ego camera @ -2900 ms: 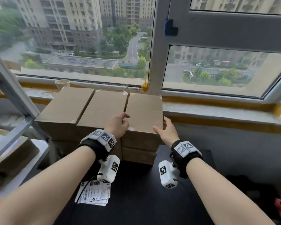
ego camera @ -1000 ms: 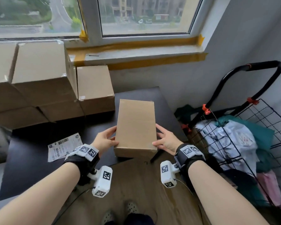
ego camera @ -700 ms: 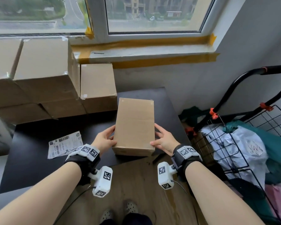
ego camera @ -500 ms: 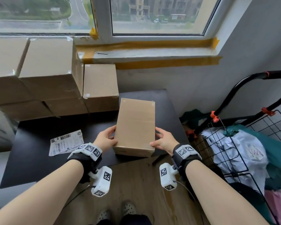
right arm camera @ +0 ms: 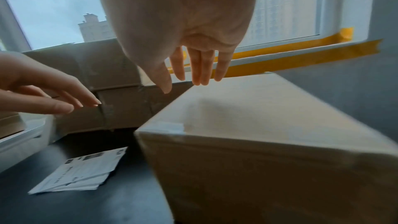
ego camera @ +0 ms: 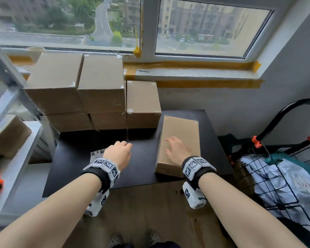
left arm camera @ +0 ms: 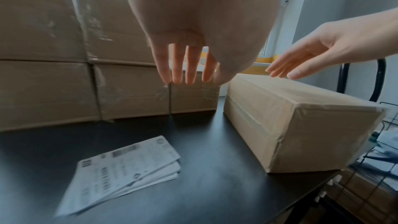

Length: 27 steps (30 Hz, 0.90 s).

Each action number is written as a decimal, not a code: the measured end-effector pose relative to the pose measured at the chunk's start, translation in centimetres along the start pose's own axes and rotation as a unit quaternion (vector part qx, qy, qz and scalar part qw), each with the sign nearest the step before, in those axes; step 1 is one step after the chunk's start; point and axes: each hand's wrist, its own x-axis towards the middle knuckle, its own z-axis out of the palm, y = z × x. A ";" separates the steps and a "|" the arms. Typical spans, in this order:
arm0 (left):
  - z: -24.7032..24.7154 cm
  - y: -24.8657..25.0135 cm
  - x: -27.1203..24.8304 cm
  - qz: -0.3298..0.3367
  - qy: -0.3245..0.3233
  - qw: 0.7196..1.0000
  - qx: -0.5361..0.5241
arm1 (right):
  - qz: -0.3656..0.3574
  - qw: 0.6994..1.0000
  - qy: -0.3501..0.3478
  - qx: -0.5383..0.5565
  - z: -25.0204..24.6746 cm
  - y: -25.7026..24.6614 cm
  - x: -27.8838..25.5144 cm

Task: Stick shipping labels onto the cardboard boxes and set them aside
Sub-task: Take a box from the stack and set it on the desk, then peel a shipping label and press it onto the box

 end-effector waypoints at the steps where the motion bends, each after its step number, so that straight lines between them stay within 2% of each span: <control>1: 0.1 -1.2 -0.4 -0.005 -0.002 1.000 0.009 | -0.015 1.000 -0.001 -0.002 0.7 -1.5 0.4; 8: 3.1 -8.9 -4.3 -0.067 -0.023 0.997 -0.010 | -0.080 0.994 -0.051 -0.056 5.8 -10.1 2.4; 12: 5.0 -12.0 -5.6 -0.077 -0.044 0.996 -0.015 | -0.100 0.990 -0.078 -0.068 9.1 -13.3 3.5; 20: 8.8 -15.4 -5.4 -0.067 -0.078 0.993 -0.062 | -0.096 0.985 -0.132 -0.060 15.2 -16.4 5.6; 27: 11.2 -16.9 -3.9 -0.063 -0.080 0.992 -0.079 | -0.125 0.984 -0.115 -0.057 17.8 -17.6 7.8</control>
